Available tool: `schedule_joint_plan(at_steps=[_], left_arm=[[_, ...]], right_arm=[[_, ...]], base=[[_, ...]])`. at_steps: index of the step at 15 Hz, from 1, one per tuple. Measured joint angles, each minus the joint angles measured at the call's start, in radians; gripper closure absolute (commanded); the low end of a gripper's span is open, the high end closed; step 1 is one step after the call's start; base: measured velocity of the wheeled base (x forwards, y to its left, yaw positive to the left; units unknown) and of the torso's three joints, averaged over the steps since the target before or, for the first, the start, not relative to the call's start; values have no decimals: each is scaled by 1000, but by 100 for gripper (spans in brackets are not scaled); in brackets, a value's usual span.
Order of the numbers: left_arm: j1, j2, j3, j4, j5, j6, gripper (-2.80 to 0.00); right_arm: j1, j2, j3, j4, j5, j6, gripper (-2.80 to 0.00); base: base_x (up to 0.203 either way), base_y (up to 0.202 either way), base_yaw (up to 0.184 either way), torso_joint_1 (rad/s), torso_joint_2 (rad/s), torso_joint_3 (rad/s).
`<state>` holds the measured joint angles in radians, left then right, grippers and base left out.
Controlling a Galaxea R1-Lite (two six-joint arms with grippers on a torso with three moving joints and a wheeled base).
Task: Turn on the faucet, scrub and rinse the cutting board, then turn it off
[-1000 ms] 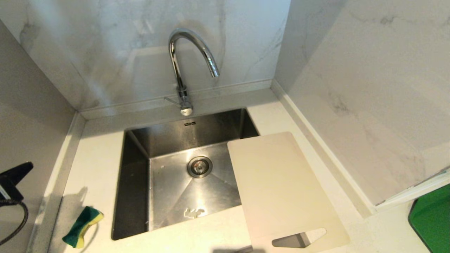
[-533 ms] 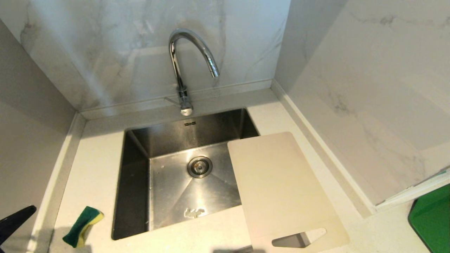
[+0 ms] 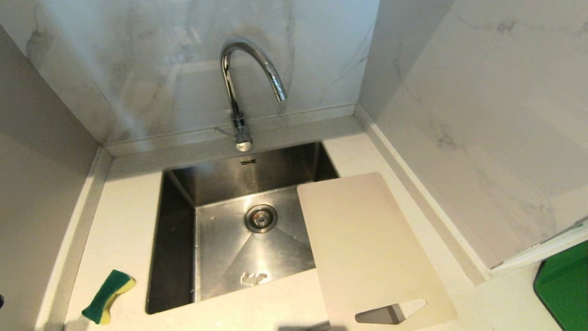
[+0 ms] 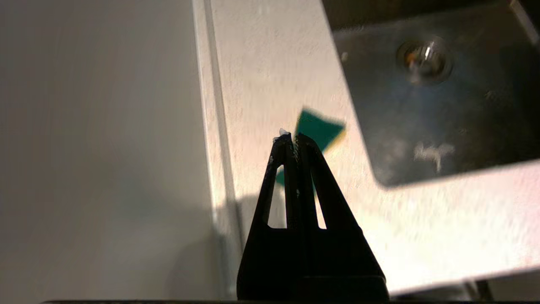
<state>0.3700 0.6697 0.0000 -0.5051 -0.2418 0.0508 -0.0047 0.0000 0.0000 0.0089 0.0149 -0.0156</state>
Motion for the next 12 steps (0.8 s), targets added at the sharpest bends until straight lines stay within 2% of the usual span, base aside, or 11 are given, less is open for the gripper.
schedule_joint_plan(at_steps=[2,4,6,7,8,10,12], left_arm=[[-1,-89,0,166,3,27,0],[-34,-210,-21,373,20,49,0],[-87,-308,-60,576,87,62,0],[-100,-338,-62,614,109,58,0],[-107,-358,-57,588,109,39,0],[-125,-380,-41,505,68,-22,0],[-145,-390,-37,496,38,-35,0]], right_arm=[[0,0,0,0,0,0,0],[0,0,0,0,0,0,0],[0,0,0,0,0,0,0],[0,0,0,0,0,0,0],[0,0,0,0,0,0,0],[0,0,0,0,0,0,0],[0,0,0,0,0,-1,0]], base=[[0,0,0,0,0,0],[0,0,0,0,0,0],[0,0,0,0,0,0],[0,0,0,0,0,0],[0,0,0,0,0,0],[0,0,0,0,0,0],[0,0,0,0,0,0]])
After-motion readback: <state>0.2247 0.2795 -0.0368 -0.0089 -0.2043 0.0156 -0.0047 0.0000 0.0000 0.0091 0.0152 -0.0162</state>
